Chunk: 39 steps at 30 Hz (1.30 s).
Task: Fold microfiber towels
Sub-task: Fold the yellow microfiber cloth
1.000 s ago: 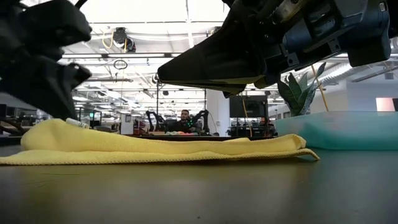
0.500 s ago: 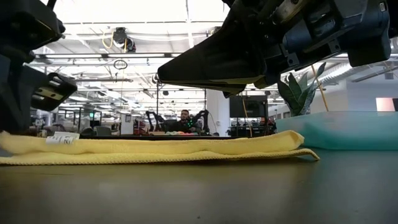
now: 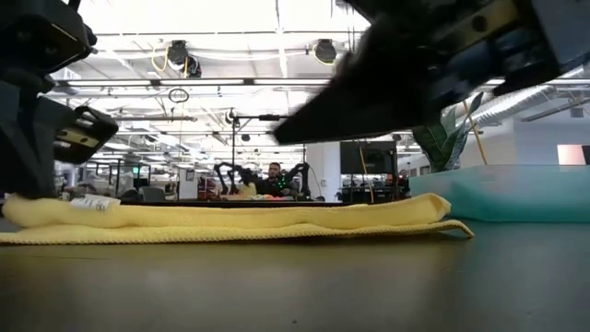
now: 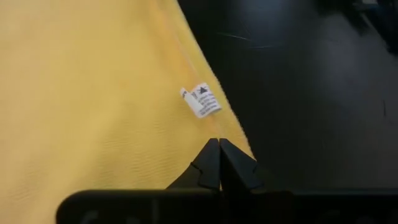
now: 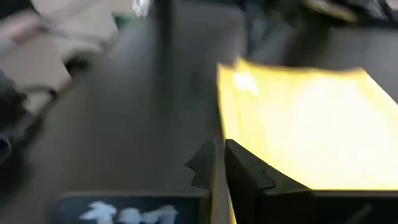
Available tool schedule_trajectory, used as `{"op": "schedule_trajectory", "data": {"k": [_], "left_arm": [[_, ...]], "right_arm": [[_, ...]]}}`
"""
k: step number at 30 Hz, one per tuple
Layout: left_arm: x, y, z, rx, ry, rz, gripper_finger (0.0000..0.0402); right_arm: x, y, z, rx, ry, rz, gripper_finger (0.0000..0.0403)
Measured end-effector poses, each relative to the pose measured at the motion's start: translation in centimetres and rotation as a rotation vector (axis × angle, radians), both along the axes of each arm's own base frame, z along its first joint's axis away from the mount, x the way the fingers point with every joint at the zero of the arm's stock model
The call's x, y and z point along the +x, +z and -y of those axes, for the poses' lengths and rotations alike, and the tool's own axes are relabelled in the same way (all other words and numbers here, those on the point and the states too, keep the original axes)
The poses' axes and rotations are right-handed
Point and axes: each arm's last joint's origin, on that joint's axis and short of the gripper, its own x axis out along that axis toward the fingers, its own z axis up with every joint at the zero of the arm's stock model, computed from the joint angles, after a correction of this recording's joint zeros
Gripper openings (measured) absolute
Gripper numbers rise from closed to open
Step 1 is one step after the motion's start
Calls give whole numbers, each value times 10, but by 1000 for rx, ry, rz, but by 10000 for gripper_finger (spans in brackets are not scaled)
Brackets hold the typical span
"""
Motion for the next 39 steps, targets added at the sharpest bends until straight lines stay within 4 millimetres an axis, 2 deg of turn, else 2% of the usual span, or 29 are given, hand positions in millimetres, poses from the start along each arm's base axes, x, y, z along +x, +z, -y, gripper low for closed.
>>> {"op": "schedule_trajectory", "data": {"k": [5,9,16,22,26,33,36,39], "left_arm": [[1,-4,4,-13,-18,2,14],[3,-2,6,-21,-37,38,36],[6,3,9,-22,-73,104,81],[5,2,10,-27,-84,100,128],[0,-2,11,15,-93,61,144],[-4,-5,11,19,-55,18,130],[-4,-5,11,19,-52,17,106],[-4,-5,11,24,-52,11,71]], "right_arm": [[-26,25,16,-56,-87,-248,59],[-45,40,24,-86,-90,-366,85],[-57,25,25,-127,-42,-443,102],[-66,14,31,-187,-84,-460,89],[-68,9,34,-193,-87,-474,75],[-71,6,36,-202,-85,-483,36],[-70,6,34,-211,-66,-470,10],[-71,7,33,-215,-62,-466,5]]}}
